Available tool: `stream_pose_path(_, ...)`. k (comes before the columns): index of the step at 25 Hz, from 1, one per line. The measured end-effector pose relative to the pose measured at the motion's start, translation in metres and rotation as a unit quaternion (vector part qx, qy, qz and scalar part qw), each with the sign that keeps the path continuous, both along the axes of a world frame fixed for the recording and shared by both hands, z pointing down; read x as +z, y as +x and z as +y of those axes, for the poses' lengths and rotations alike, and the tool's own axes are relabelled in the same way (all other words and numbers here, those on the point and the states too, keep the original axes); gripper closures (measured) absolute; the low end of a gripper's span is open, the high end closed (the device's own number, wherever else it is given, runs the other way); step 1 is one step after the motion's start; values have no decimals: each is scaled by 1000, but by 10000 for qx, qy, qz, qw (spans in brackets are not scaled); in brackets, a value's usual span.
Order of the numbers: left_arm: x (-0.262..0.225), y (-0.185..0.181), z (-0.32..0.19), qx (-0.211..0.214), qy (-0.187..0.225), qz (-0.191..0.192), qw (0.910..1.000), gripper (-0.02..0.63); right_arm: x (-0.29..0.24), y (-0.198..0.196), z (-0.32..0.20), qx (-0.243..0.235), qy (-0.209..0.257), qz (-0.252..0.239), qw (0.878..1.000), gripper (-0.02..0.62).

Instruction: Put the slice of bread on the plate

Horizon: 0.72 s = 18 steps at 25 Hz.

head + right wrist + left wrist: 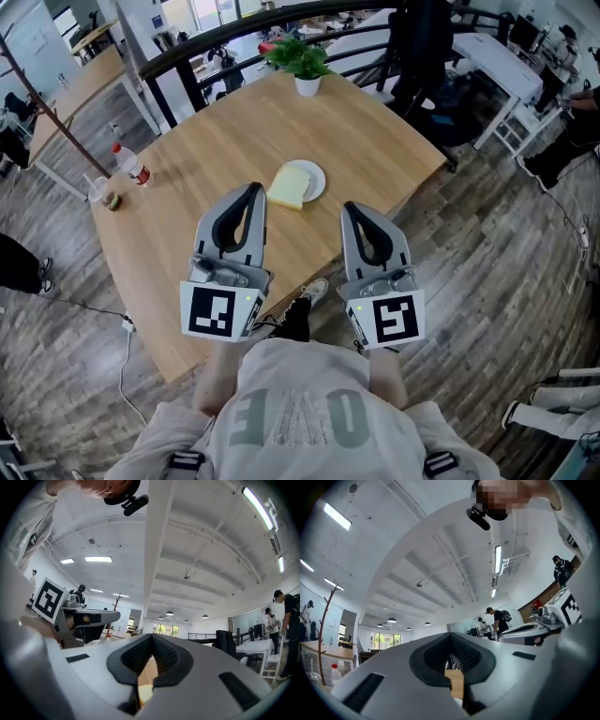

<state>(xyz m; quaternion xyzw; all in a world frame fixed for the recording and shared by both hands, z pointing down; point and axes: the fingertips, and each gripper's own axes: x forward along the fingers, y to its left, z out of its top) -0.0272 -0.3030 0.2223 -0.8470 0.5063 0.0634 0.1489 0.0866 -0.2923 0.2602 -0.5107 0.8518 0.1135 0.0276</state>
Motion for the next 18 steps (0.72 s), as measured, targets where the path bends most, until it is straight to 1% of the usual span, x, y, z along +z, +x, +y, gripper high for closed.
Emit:
stream_pose_path(2,0,2,1,-21,17,-46,10000,601,3,1,0,7,-15,65,10000,580)
stream_pose_path(9,3,-2,-3,-13,-121,98,9999,601,10,3,-3,30,-89,115,9999,580)
stream_pose_path(18,2,7,-2,47,-130,16,9999,601,13,11,-4,95,-126,111,9998,580)
